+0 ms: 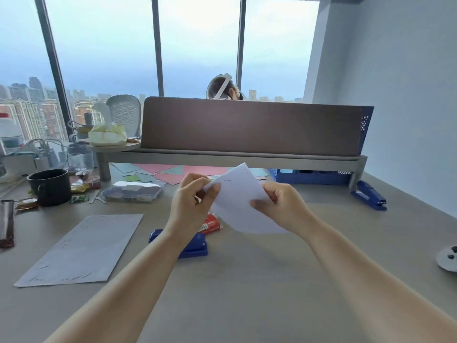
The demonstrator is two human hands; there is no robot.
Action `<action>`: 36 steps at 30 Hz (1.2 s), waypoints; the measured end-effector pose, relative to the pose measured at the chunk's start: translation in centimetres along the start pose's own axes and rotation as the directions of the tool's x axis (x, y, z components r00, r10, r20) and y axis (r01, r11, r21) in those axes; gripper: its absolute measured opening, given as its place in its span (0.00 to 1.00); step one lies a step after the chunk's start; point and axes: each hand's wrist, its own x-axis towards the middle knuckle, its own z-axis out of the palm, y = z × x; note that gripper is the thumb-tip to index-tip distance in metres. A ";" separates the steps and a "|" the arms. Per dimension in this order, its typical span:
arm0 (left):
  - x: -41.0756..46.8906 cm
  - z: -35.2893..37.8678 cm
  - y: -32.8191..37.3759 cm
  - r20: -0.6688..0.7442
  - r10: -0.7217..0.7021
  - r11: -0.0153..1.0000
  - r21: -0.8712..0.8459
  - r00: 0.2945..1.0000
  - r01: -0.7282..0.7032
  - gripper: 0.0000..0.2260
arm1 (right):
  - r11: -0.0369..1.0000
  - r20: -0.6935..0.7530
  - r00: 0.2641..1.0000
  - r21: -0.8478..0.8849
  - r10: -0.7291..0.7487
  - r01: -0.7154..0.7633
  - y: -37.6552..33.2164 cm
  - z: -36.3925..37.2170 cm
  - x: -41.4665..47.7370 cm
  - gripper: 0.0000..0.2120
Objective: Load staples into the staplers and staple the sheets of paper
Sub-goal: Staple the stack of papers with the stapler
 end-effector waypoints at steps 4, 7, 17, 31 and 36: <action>0.2 3.2 1.6 -0.007 0.014 0.995 0.097 1.000 -0.013 0.09 | 0.991 -0.229 0.973 -0.124 0.028 -0.058 2.3 -3.2 -2.4 0.14; -0.1 6.3 2.4 -0.023 -0.082 0.960 0.266 0.996 0.086 0.25 | 0.987 -0.375 0.924 -0.105 0.072 -0.120 2.9 -6.0 -4.4 0.10; -2.7 18.3 8.4 0.421 -0.226 0.891 -0.275 0.879 0.361 0.09 | 0.920 -0.650 0.688 0.042 0.322 -0.391 4.7 -15.5 -13.7 0.07; -13.7 32.1 21.1 0.908 0.082 0.832 -0.289 0.410 0.474 0.12 | 0.732 -0.775 0.309 0.271 0.551 -0.625 7.1 -23.9 -34.5 0.11; -21.0 37.0 25.6 0.950 0.156 0.935 -0.230 0.271 0.268 0.21 | 0.656 -0.835 0.097 0.348 0.542 -0.670 8.1 -25.3 -43.0 0.07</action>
